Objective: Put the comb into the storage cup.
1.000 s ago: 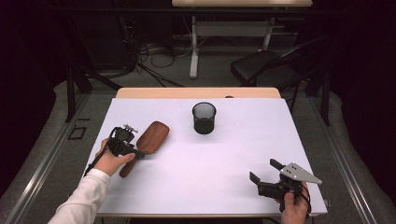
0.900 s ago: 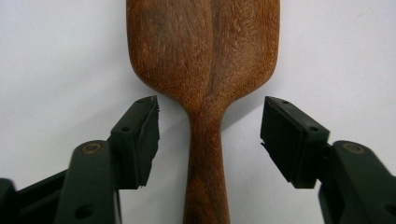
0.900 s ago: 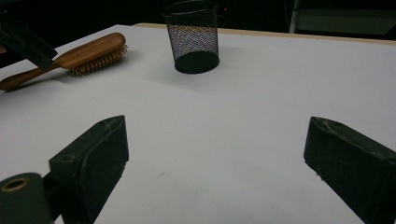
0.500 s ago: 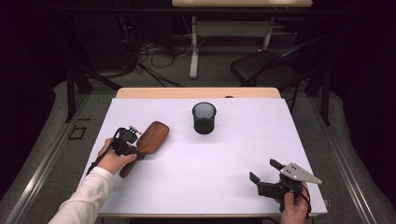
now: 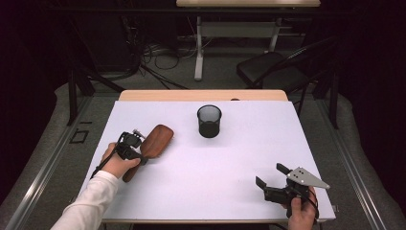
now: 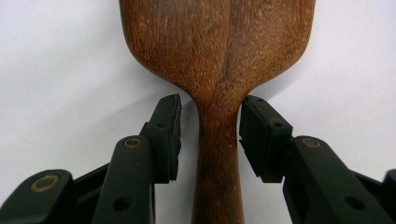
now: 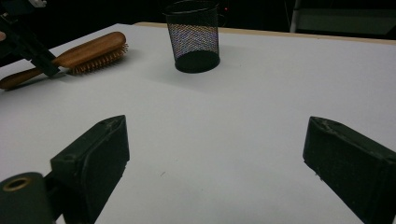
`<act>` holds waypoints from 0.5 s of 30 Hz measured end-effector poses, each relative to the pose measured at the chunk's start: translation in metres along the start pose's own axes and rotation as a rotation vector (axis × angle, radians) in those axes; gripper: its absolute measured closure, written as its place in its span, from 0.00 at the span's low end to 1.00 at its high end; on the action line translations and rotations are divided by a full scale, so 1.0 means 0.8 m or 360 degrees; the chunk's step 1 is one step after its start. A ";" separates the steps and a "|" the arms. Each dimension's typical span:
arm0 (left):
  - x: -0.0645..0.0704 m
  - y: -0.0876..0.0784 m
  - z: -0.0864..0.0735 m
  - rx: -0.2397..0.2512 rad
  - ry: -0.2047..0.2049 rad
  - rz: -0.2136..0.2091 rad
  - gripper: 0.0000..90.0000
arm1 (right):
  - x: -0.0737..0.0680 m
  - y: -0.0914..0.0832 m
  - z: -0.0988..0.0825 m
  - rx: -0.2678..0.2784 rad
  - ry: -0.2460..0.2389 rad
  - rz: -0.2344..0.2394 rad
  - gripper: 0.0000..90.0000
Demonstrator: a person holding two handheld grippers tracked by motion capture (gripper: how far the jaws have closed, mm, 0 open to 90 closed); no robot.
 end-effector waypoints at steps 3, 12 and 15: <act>-0.001 0.002 0.000 -0.0025 0.0005 0.0002 0.68 | 0.000 0.000 0.000 0.0000 0.0001 0.0000 0.08; -0.001 0.004 0.000 -0.0049 0.0000 -0.0015 0.75 | 0.000 0.000 0.000 -0.0002 -0.0001 0.0000 0.08; 0.000 0.004 0.001 -0.0050 -0.0006 -0.0020 0.77 | 0.001 0.000 0.000 -0.0001 -0.0007 -0.0001 0.08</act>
Point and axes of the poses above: each handheld gripper's, and its own axes: y roughly forward along the jaws, z roughly out of its top, x roughly to its right, the point moved 8 cm from there along y, roughly forward along the jaws, and after that the axes turned 8 degrees about -x, right-handed, at the moved point
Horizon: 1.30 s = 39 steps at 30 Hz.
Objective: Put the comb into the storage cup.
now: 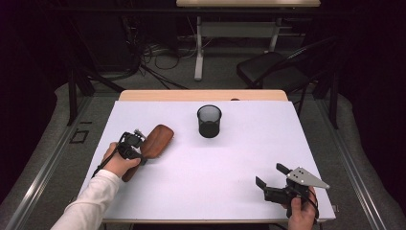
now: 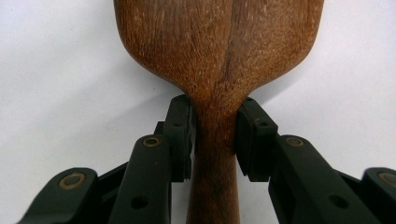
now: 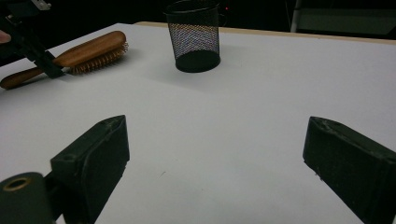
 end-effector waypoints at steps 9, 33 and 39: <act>0.000 0.001 0.001 -0.0015 -0.0006 -0.0006 0.79 | -0.001 0.001 -0.001 -0.0005 0.0005 0.0008 0.08; 0.004 0.000 0.001 -0.0024 -0.0068 -0.0031 0.81 | -0.002 0.001 -0.001 -0.0008 0.0012 0.0015 0.08; 0.004 0.000 0.000 0.0017 -0.0075 -0.0044 0.81 | -0.002 0.001 -0.001 -0.0007 0.0015 0.0012 0.08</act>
Point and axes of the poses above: each handheld gripper's, and its own axes: y roughly forward along the jaws, z roughly out of its top, x roughly to its right, the point moved 8 cm from there along y, roughly forward along the jaws, and after that the axes turned 8 degrees about -x, right-handed, at the moved point
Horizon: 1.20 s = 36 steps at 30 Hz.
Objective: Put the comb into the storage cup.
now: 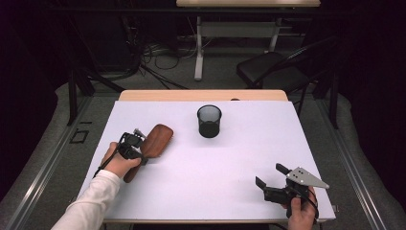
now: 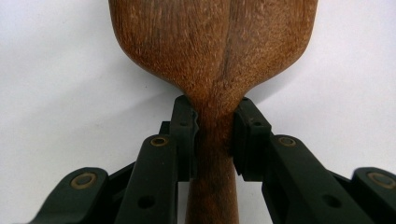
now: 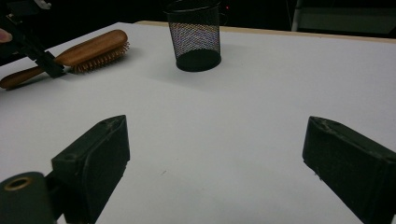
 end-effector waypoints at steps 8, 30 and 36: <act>0.000 0.000 -0.002 0.0029 -0.0003 -0.0022 0.81 | 0.000 0.000 0.000 -0.0005 0.0001 -0.0001 0.08; -0.003 -0.001 -0.005 0.0202 -0.0070 -0.0113 0.81 | 0.001 0.002 -0.001 -0.0001 0.0002 -0.0006 0.08; -0.003 -0.004 -0.006 0.0265 -0.0085 -0.0118 0.81 | 0.001 0.002 -0.001 -0.0005 -0.0004 -0.0009 0.08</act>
Point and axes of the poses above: each handheld gripper's, and its own axes: y roughly forward along the jaws, z roughly out of its top, x roughly to its right, the point moved 8 cm from there along y, roughly forward along the jaws, and after that the axes turned 8 degrees about -x, right-handed, at the moved point
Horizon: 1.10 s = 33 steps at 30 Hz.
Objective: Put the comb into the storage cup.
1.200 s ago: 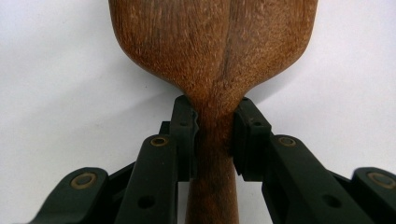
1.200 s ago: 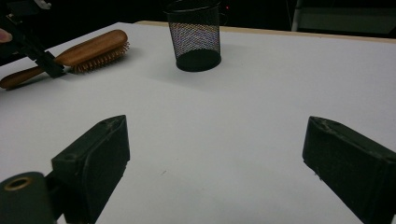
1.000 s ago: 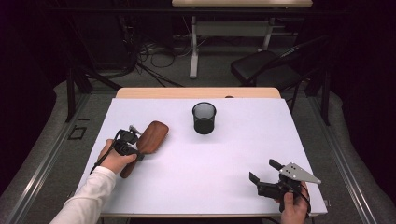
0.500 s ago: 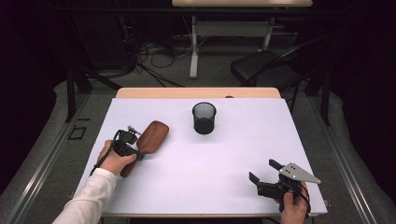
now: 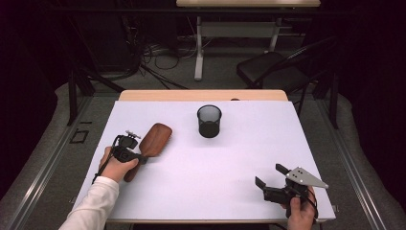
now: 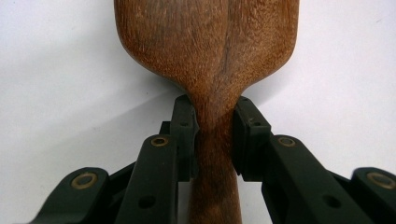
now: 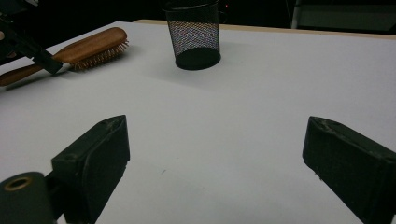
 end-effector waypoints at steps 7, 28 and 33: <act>0.005 -0.010 0.003 0.0112 0.0009 -0.0004 0.81 | -0.001 0.000 -0.001 -0.0008 0.0008 0.0005 0.08; 0.017 -0.038 0.004 0.0449 0.0000 -0.0129 0.81 | -0.001 0.000 -0.001 -0.0008 0.0007 0.0005 0.08; 0.019 -0.046 0.003 0.0528 0.0028 -0.0136 0.81 | -0.001 0.000 0.000 -0.0004 0.0009 0.0007 0.08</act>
Point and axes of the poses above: each handheld gripper's, and its own axes: y roughly forward along the jaws, z roughly out of its top, x roughly to its right, the point moved 8 cm from there along y, roughly forward along the jaws, and after that the axes turned 8 degrees about -x, right-handed, at the moved point
